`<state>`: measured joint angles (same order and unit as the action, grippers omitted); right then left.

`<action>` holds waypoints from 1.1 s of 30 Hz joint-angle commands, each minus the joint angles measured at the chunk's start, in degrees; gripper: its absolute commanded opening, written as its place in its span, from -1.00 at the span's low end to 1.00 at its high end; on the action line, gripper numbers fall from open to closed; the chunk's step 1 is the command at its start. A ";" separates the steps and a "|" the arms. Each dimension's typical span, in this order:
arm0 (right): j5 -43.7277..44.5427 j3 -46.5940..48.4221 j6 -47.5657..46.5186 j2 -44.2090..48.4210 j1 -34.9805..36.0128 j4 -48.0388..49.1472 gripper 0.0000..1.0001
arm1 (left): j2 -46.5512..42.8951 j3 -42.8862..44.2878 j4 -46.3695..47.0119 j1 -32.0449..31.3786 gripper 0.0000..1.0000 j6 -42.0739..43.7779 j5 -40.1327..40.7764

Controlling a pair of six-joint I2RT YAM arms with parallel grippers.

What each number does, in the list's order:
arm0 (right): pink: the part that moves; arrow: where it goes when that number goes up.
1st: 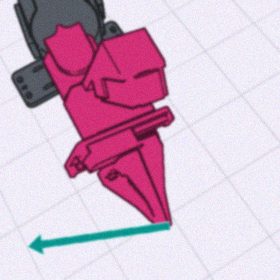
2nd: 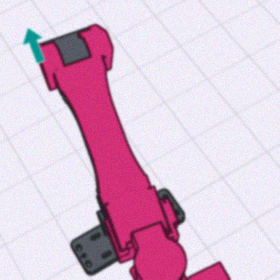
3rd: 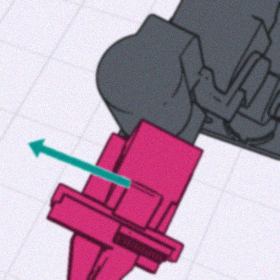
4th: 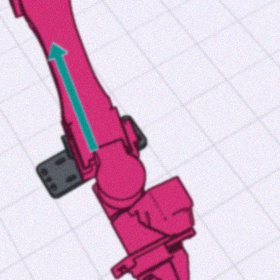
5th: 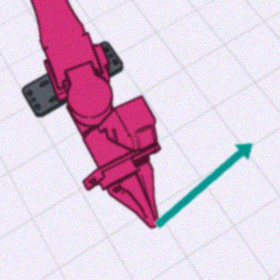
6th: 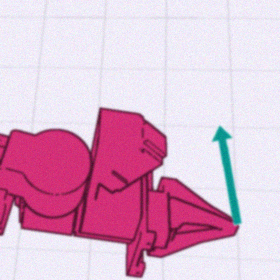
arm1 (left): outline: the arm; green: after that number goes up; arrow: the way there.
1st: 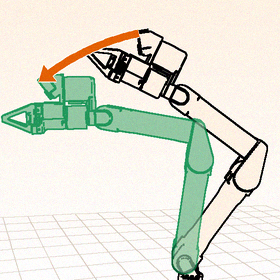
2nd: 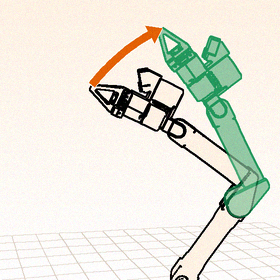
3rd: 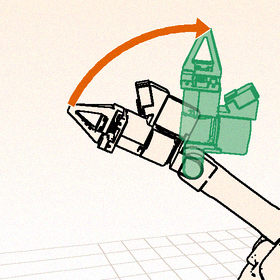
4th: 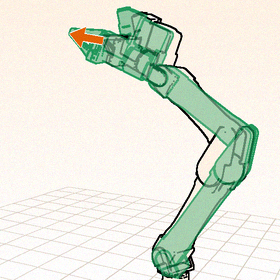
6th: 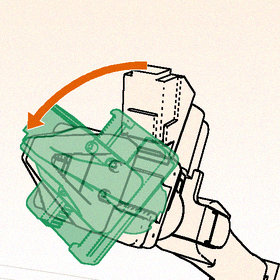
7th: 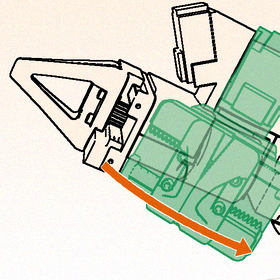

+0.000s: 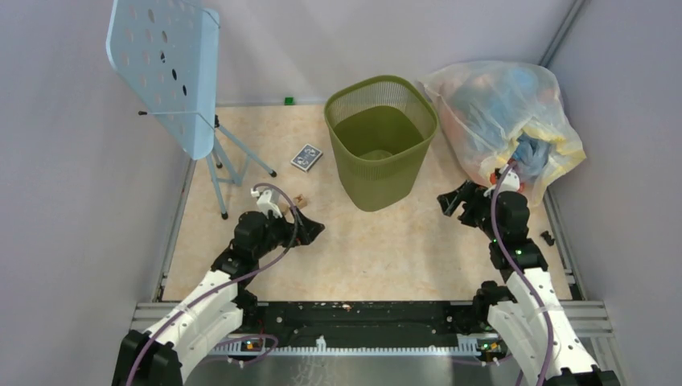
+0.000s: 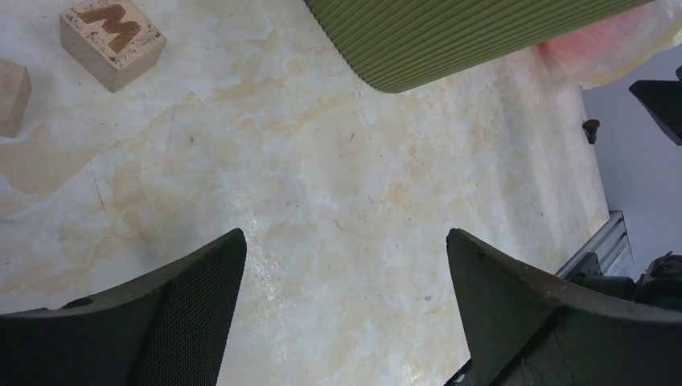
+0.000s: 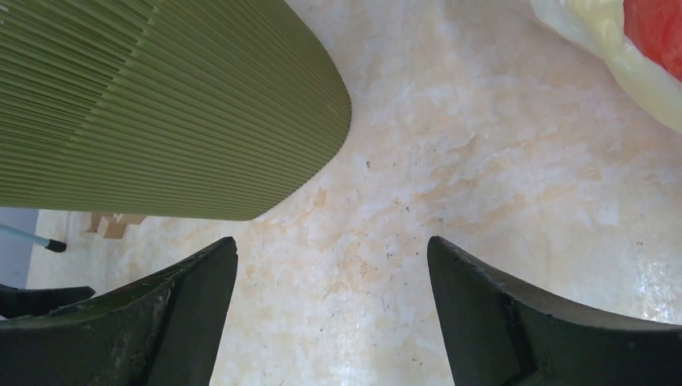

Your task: Put the trash bags into the trash bin

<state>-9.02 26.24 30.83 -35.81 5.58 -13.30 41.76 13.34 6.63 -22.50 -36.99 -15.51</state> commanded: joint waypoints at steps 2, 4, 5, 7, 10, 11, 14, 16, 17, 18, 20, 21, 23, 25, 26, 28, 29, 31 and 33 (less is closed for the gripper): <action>2.11 3.79 -3.06 -0.77 0.23 4.69 0.74 | -0.06 -0.68 2.85 -0.18 0.97 2.60 -4.44; 5.81 5.81 -3.31 -2.07 0.22 5.04 0.74 | 0.44 -0.92 4.16 -0.17 0.97 3.10 -7.06; 7.47 6.83 -3.30 -3.40 0.24 5.46 0.74 | 0.69 -1.00 4.96 -0.13 0.97 3.19 -7.93; 8.80 8.61 -3.75 -5.97 0.22 8.07 0.73 | 1.35 -1.15 5.77 -0.17 0.97 3.40 -9.17; 10.70 12.44 -4.85 -11.85 0.22 10.76 0.72 | 1.88 -1.02 6.03 -0.13 0.97 3.58 -9.51; 10.57 14.40 -5.42 -14.11 0.22 10.91 0.72 | 1.92 -0.94 5.98 -0.16 0.97 3.59 -9.48; 9.66 19.54 -6.93 -20.69 0.24 10.76 0.70 | 2.04 -0.71 6.02 -0.14 0.97 3.52 -9.55; 9.46 21.79 -7.77 -24.16 0.23 11.82 0.70 | 2.30 -0.41 5.83 -0.17 0.98 3.59 -9.45; 9.48 22.50 -8.25 -25.80 0.22 12.64 0.67 | 2.59 -0.28 5.65 -0.16 0.97 3.64 -9.21; 9.64 23.32 -8.85 -27.40 0.22 13.58 0.63 | 2.81 0.01 5.01 -0.14 0.97 3.10 -8.63; 7.73 25.26 -10.04 -30.84 0.26 15.57 0.59 | 3.41 0.69 3.25 -0.13 0.97 2.23 -6.63; 6.64 26.53 -10.47 -32.60 0.34 15.80 0.59 | 3.86 0.94 2.72 -0.12 0.97 2.03 -5.67; 4.06 29.60 -11.17 -36.16 1.15 16.00 0.59 | 4.28 1.51 1.74 -0.16 0.97 1.99 -4.59; 2.58 31.60 -12.58 -39.28 3.71 16.18 0.59 | 4.52 1.82 1.19 -0.15 0.98 1.94 -4.23; 2.49 32.21 -13.30 -39.94 5.51 16.35 0.59 | 4.56 2.00 0.92 -0.13 0.97 1.86 -3.91; 2.03 31.92 -14.01 -39.96 10.00 17.98 0.59 | 4.60 2.20 0.32 -0.08 0.98 1.59 -2.62; 1.41 31.18 -13.86 -39.61 11.84 19.25 0.60 | 4.58 2.23 0.30 -0.04 0.97 1.31 -2.13; 1.20 29.57 -13.31 -38.17 14.50 20.53 0.59 | 4.78 2.21 0.83 0.00 0.97 1.09 -1.45; 2.12 27.63 -11.82 -35.81 15.18 20.32 0.59 | 5.42 2.65 1.29 0.00 0.97 1.72 -1.28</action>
<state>-4.51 55.18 18.44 -76.12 17.76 2.50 46.35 13.32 6.35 -22.50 -35.31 -18.65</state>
